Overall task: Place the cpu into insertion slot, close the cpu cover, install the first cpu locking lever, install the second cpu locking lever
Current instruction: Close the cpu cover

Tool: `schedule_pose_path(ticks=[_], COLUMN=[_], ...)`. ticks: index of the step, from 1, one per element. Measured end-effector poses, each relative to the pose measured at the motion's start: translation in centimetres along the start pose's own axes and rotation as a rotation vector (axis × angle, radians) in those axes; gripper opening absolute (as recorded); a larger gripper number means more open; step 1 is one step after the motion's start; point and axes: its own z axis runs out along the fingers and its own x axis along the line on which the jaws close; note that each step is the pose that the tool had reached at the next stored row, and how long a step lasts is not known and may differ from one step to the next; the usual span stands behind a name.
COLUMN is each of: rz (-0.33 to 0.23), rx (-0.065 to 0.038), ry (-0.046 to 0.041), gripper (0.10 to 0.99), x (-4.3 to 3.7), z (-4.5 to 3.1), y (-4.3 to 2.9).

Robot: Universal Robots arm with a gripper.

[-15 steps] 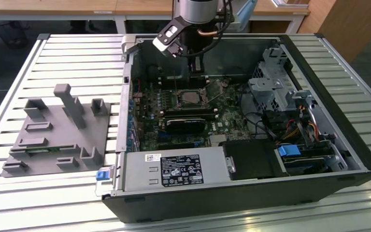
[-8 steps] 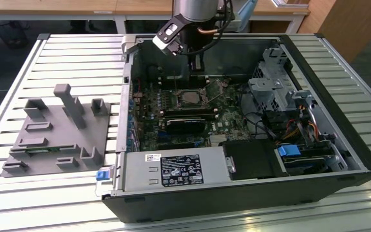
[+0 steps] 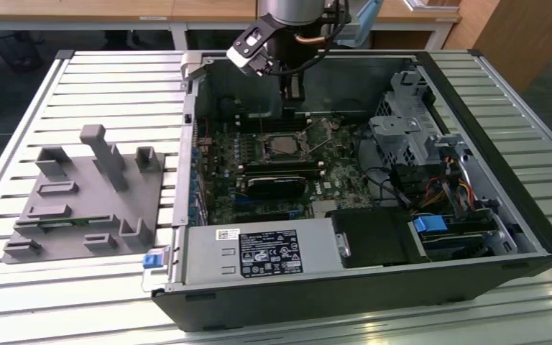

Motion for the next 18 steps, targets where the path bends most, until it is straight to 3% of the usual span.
schedule_pose_path(ticks=[9, 18], rz=[0.000, -0.001], rx=[0.000, 0.000], ry=[0.0001, 0.0000], gripper=[0.122, 0.122], x=[0.01, 0.01], z=[-0.94, -1.08], y=[0.03, 0.37])
